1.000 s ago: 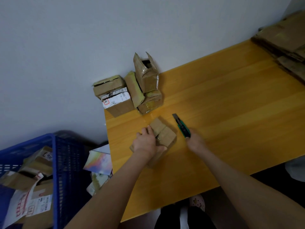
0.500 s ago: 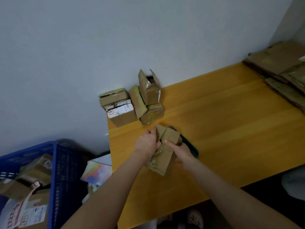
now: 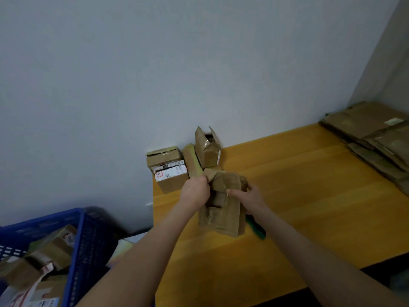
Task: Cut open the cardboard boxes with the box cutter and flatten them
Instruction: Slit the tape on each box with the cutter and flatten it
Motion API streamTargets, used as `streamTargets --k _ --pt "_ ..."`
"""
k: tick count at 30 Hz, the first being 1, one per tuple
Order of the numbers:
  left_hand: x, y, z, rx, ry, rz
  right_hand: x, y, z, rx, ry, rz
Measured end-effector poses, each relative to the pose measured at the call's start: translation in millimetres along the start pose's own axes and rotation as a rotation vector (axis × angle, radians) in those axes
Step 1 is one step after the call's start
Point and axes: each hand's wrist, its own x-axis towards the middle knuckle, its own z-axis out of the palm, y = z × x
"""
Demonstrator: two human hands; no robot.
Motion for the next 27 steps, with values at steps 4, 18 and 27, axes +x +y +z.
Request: streamTargets --k 4,18,27 --pt "3.4 -10.2 -6.5 -0.095 -0.034 0.034 1.3 -2.7 -7.7 0.010 -0.079 0.003" --pt "1.7 -25.1 -11.9 -0.337 -0.162 0.022 11.7 3.8 -17.2 -0.048 -0.168 0.063" --pt "1.7 -14.8 22.0 -0.227 -0.219 0.012 -0.8 30.8 7.5 0.177 -0.125 0.182"
